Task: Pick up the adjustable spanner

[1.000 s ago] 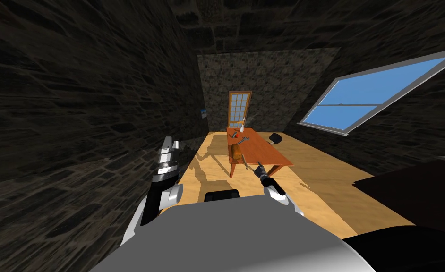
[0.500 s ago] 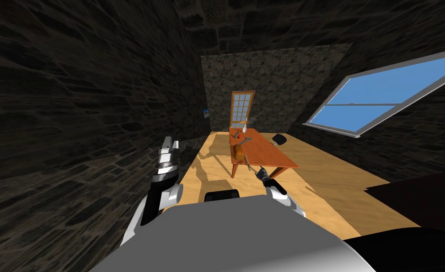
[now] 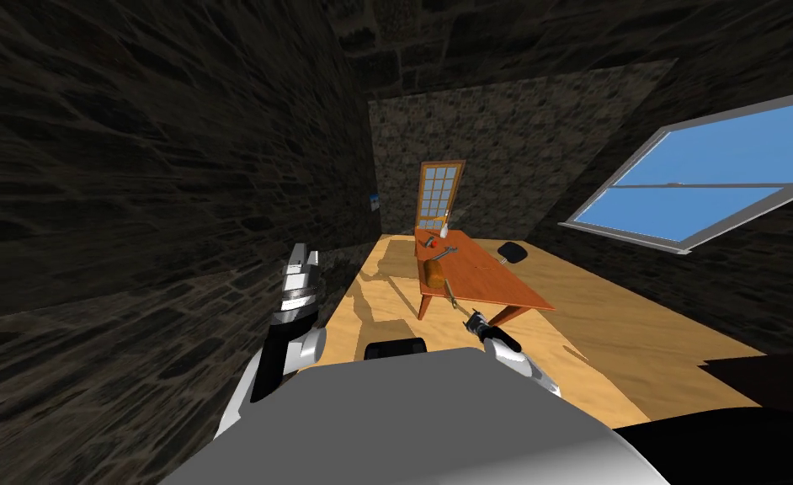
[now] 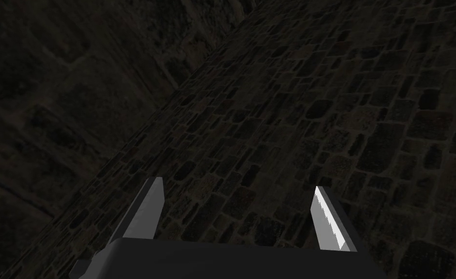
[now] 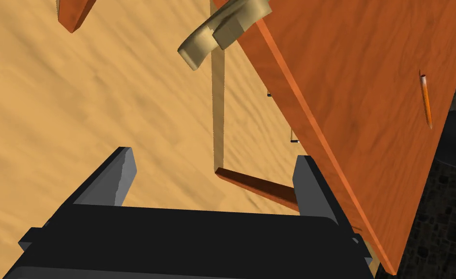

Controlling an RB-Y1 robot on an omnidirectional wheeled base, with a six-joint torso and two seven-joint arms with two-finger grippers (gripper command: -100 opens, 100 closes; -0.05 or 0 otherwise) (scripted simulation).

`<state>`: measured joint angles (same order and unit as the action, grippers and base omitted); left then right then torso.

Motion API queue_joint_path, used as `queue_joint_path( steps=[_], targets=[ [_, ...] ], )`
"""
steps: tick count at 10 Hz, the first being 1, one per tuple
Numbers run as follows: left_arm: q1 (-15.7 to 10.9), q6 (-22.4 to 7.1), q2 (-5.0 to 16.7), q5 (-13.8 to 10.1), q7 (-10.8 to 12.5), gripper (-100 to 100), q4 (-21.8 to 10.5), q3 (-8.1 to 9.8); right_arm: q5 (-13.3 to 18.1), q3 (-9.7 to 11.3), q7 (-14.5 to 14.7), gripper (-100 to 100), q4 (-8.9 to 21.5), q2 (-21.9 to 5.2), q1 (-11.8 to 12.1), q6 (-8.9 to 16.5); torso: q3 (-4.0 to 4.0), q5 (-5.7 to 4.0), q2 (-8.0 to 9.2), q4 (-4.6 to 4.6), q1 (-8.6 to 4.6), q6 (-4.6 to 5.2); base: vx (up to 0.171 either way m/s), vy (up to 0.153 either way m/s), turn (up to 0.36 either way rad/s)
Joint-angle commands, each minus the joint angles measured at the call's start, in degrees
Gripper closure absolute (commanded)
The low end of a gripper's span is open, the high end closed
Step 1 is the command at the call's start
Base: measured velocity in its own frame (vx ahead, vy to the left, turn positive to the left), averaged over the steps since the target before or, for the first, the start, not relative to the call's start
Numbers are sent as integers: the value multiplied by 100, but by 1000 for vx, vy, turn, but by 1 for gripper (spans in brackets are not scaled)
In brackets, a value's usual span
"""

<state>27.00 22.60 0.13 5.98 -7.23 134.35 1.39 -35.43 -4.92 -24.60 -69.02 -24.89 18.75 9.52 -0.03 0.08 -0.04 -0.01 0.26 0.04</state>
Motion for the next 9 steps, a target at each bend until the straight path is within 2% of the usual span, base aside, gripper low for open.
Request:
queue_joint_path(
  steps=[1, 2, 4, 5, 6, 7, 8, 9],
  targets=[
    [0, 0, 0, 0, 0, 0, 0, 0, -27, -1, -9, -100, 259, -3, -61, 74, 0, 0, 0, 0, 0, 0, 3, 34, -16],
    [0, 0, 0, 0, 0, 0, 0, 0, -282, -40, -134, -100, 470, -143, -171, 336, 4, -2, 6, 2, -13, -1, 14, 57, 145],
    [0, 0, 0, 0, 0, 0, 0, 0, -282, -40, -134, -100, 718, -143, -171, 338, 1, -2, 2, 1, -10, -2, 17, 35, 57],
    [0, 0, 0, 0, 0, 0, 0, 1, -512, -80, -259, -100, 912, -278, -285, 600, 3, -4, 5, 1, -18, 1, 42, 60, 170],
    [0, 0, 0, 0, 0, 0, 0, 0, -534, -80, -259, -100, 1174, -278, -285, 600, -2, -2, -5, 1, -9, -6, 44, 54, 89],
    [0, 0, 0, 0, 0, 0, 0, 0, -534, -80, -259, -100, 1174, -278, -285, 600, -3, -2, -6, -1, -10, 0, 11, 24, -20],
    [0, 0, 0, 0, 0, 0, 0, 1, -783, -121, -383, -100, 1557, -411, -404, 774, 2, -3, 4, 1, -17, 0, 26, 44, 179],
    [-1, 0, 0, 0, 0, 0, 0, 0, -783, -121, -383, -100, 1624, -411, -404, 860, 1, -2, 0, 2, -13, -5, 37, 44, 92]
  ],
)
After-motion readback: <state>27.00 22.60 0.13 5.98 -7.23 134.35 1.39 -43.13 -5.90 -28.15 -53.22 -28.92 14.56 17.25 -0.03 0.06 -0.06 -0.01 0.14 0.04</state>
